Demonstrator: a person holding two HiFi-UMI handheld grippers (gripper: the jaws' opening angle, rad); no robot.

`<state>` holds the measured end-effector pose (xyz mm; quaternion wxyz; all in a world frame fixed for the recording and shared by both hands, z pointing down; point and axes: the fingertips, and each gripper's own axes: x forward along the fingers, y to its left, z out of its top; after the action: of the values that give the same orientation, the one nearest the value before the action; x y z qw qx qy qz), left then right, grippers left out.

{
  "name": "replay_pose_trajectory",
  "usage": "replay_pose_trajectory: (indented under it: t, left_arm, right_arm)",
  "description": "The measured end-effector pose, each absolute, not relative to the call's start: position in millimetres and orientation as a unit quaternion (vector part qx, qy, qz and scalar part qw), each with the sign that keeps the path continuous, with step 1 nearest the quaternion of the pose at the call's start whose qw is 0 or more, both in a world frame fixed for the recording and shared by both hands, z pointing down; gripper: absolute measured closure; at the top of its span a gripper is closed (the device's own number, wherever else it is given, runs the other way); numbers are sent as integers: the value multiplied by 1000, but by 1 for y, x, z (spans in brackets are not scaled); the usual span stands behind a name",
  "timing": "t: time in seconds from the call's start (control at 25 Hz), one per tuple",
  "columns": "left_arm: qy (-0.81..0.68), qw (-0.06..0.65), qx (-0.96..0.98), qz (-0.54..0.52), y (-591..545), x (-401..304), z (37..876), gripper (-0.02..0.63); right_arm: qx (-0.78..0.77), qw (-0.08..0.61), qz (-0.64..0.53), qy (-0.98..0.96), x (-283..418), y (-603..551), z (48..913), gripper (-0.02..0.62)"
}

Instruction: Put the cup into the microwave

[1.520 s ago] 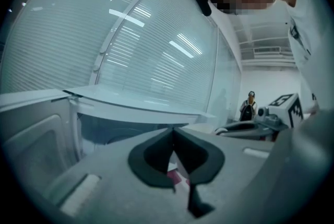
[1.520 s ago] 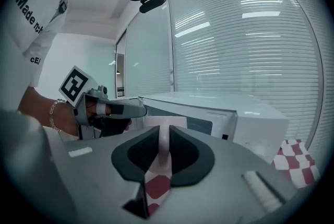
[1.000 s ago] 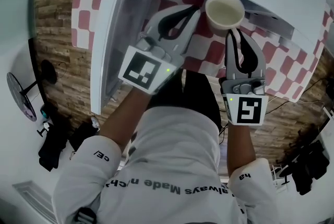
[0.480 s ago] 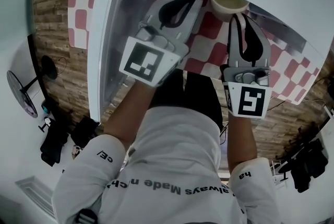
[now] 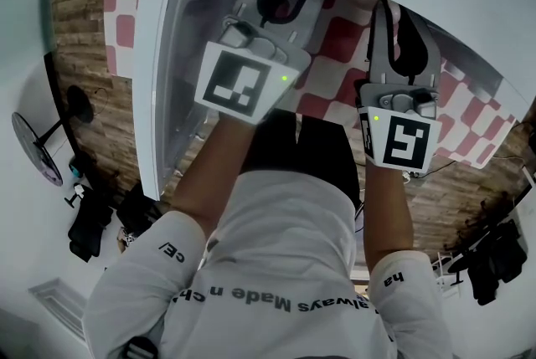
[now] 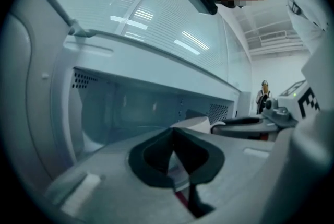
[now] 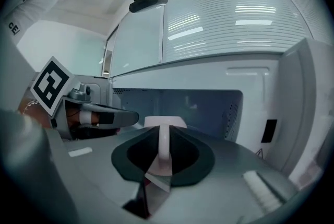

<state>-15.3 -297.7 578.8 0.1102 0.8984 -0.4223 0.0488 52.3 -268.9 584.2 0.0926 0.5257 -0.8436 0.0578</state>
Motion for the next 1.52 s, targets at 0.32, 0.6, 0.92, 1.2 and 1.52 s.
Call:
replay_pose_trajectory:
  t: [0.32, 0.6, 0.92, 1.2, 1.52]
  left_arm:
    - [-426, 98, 898, 49, -311, -11, 587, 603]
    - [-427, 88, 898, 52, -322, -7, 594, 602]
    - [-429, 85, 898, 58, -325, -5, 601, 603]
    - [-430, 77, 897, 74, -321, -6, 607, 603]
    - [-439, 51, 890, 109, -314, -6, 617, 601]
  right_arm:
    - [539, 83, 49, -836, 55, -291, 593, 549]
    - [544, 77, 37, -835, 58, -304, 597, 549]
    - [531, 72, 30, -844, 54, -312, 602, 548]
    - [528, 90, 48, -843, 52, -312, 619, 548]
    - [528, 106, 62, -841, 53, -308, 631, 548]
